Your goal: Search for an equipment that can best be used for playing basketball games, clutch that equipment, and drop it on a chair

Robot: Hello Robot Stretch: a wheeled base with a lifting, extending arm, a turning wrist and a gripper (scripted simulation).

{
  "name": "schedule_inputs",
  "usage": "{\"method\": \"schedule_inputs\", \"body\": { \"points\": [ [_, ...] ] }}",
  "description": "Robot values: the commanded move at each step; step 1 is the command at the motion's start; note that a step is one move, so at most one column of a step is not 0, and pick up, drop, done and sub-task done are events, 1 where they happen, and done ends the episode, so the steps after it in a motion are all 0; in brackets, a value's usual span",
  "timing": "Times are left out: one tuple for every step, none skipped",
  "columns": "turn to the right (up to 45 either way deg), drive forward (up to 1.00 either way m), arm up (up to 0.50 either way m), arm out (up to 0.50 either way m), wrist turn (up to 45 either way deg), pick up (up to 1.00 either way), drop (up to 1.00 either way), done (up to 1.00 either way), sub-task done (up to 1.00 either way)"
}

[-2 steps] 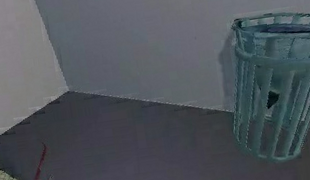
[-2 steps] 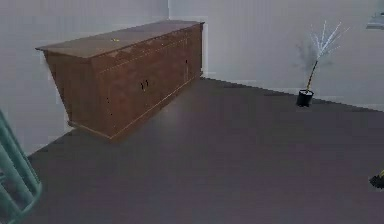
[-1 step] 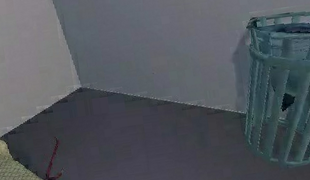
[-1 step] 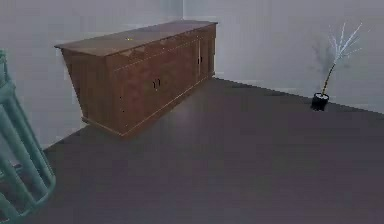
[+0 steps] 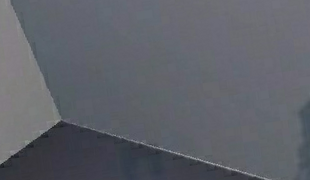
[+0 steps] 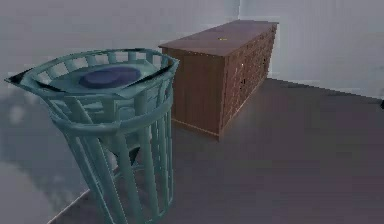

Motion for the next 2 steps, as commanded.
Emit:
{"method": "schedule_inputs", "body": {
  "points": [
    [-9.0, 0.0, 0.0, 0.0, 0.0, 0.0, 0.0, 0.0, 0.0],
    [0.0, 0.1, 0.0, 0.0, 0.0, 0.0, 0.0, 0.0, 0.0]
  ]
}}
